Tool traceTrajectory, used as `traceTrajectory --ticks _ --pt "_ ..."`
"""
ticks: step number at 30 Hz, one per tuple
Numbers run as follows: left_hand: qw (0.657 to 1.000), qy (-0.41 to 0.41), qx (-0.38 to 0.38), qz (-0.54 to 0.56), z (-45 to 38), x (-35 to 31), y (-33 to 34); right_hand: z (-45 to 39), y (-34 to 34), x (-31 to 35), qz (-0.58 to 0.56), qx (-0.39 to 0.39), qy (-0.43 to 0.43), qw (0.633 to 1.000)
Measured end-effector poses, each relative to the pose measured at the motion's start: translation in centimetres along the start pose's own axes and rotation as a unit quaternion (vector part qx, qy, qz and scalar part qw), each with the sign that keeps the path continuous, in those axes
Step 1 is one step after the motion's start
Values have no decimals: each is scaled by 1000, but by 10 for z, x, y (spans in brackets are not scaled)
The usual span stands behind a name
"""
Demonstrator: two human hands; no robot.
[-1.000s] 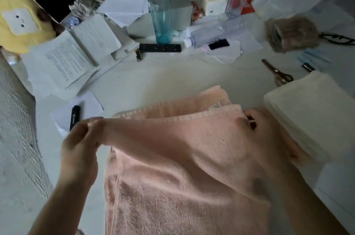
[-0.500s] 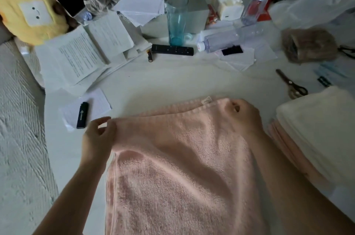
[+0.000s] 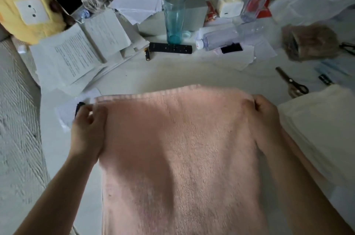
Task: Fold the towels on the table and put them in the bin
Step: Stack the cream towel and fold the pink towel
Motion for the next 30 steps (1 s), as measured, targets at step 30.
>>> traceTrajectory --ticks 30 --pt "968 -121 153 -159 171 72 -31 180 -32 -118 66 156 213 962"
Point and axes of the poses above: each hand's wrist, its own z-axis away from the middle knuckle, its own y-axis out of the palm, x = y × z, the point moved 6 cm from there along -z, towards the middle knuckle, and after that the axes turned 6 degrees about x, right-handed, at the moved point
